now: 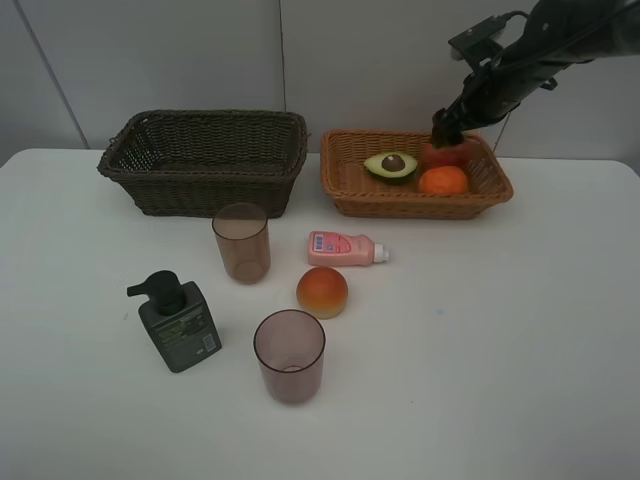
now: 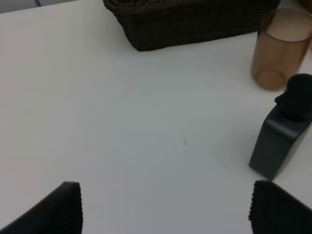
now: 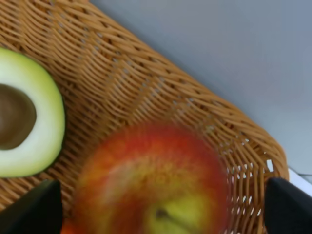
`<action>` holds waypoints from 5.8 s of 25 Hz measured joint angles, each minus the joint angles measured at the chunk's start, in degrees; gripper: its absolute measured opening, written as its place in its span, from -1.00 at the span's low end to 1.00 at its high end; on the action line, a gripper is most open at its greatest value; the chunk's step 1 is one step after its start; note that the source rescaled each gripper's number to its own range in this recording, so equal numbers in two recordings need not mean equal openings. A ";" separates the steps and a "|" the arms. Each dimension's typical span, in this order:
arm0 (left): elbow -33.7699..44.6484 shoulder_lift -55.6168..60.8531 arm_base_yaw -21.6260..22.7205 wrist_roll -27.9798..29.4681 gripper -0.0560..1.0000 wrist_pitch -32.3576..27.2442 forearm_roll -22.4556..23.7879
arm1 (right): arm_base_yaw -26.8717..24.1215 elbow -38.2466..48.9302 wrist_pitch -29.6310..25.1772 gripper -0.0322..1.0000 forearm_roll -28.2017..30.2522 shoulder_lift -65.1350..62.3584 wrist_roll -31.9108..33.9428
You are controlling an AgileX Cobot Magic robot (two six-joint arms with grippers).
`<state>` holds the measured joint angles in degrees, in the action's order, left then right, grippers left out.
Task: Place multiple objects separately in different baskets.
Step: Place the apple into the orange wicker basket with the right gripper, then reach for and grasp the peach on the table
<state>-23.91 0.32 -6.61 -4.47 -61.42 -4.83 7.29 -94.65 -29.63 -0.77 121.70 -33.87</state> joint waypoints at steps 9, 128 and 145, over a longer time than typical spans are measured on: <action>0.00 0.00 0.00 0.00 0.86 0.00 0.00 | 0.00 0.01 0.04 0.31 0.00 0.00 0.19; 0.00 0.00 0.00 0.00 0.86 0.00 0.00 | 29.52 10.37 -19.86 -0.32 -10.43 4.51 41.96; 0.00 0.00 0.00 0.00 0.86 0.00 0.00 | 29.52 10.37 -20.65 -0.86 -10.51 4.58 41.68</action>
<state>-23.91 0.32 -6.61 -4.47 -61.42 -4.83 36.82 -84.28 -50.28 -11.28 126.28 7.81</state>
